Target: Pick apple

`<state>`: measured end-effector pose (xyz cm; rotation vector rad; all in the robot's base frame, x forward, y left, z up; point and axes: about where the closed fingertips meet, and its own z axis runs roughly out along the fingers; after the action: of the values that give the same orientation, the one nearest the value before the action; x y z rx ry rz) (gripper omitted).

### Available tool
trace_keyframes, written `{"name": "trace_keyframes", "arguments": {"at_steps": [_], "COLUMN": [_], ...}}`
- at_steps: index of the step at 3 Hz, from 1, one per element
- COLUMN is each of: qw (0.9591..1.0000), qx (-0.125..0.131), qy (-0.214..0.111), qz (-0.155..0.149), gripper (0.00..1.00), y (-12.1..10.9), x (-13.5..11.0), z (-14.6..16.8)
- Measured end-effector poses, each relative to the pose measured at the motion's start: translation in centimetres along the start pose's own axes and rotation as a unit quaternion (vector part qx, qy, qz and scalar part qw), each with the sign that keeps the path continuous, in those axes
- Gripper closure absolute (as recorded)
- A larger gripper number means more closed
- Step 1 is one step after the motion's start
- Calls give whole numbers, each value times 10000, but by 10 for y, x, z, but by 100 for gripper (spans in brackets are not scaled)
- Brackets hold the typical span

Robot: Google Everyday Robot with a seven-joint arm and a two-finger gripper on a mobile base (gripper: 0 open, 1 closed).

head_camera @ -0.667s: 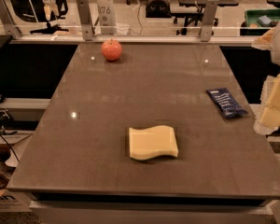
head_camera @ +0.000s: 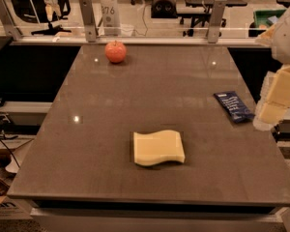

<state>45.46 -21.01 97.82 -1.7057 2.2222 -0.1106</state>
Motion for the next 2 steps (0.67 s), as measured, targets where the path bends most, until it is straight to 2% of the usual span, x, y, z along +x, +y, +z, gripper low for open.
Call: {"name": "trace_keyframes", "arguments": {"at_steps": [1, 2], "qw": [9997, 9990], "qx": [73, 108], "qy": [-211, -429], "qz": [100, 112], "gripper": [0, 0], "y": [-25, -59], "x": [-19, -36], "z": [18, 44]}}
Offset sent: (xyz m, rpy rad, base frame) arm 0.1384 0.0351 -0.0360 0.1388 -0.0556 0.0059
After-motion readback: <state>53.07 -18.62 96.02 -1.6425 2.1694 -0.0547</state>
